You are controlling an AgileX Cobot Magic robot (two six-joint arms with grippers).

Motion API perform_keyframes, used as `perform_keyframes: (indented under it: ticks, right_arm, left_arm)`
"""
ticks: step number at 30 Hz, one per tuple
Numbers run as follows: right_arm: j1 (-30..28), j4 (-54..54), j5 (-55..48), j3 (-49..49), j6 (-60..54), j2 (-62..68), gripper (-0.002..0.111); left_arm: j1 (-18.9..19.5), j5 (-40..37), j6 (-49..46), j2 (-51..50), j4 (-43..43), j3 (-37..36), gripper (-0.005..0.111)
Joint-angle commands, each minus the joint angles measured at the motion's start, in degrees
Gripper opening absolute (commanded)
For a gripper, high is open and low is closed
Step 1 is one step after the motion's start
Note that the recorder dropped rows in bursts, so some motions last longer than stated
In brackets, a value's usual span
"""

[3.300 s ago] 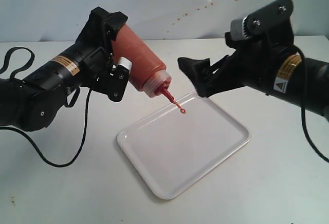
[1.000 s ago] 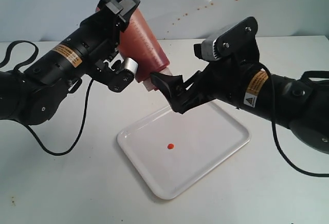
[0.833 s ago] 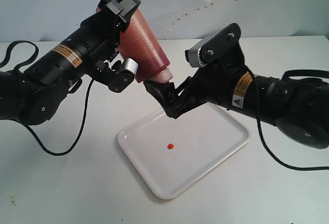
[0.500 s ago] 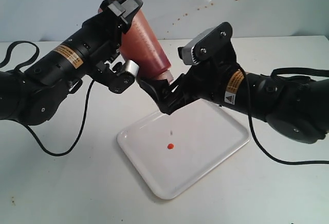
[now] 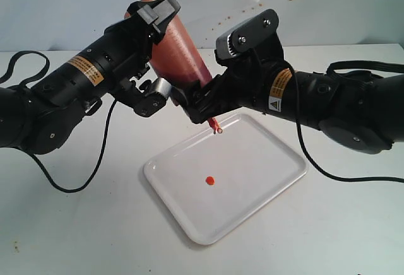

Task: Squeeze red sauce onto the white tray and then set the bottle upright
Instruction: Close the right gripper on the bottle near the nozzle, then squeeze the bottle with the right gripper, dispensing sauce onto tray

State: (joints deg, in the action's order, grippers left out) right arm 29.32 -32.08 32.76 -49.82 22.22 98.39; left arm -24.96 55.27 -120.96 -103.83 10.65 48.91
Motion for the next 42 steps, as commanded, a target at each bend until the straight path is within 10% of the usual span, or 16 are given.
perform_keyframes:
  ticks: [1, 13, 21, 30, 33, 37, 42]
  right_arm:
    - [-0.07, -0.51, -0.02, -0.33, 2.06, -0.04, 0.092]
    - [-0.07, -5.63, 0.42, -0.33, 10.68, -0.04, 0.058]
    - [-0.07, -5.63, -0.52, -0.33, 11.07, -0.04, 0.000]
    - [-0.07, -3.56, -1.45, -0.33, 11.07, -0.04, 0.000]
    - [-0.07, -5.21, -4.97, -0.33, 11.07, -0.04, 0.022]
    - [-0.07, -7.21, -7.43, -0.33, 8.66, -0.14, 0.105]
    - [-0.07, -7.98, -7.07, -0.33, 7.77, -0.14, 0.105]
  left_arm:
    - [-0.29, 2.76, 1.06, 1.05, -0.48, 0.76, 0.000]
    - [-0.29, 3.00, 1.06, 1.05, 1.07, 0.76, 0.000]
    - [-0.29, 3.21, 1.06, 1.05, 1.97, 0.76, 0.000]
    - [-0.29, 3.21, 1.06, 1.05, 2.33, 0.76, 0.000]
    - [-0.29, 3.21, 1.06, 1.05, 2.33, 0.76, 0.000]
    - [-0.29, 3.21, 1.06, 1.05, 2.33, 0.76, 0.000]
    - [-0.29, 3.21, 1.06, 1.05, 2.33, 0.76, 0.000]
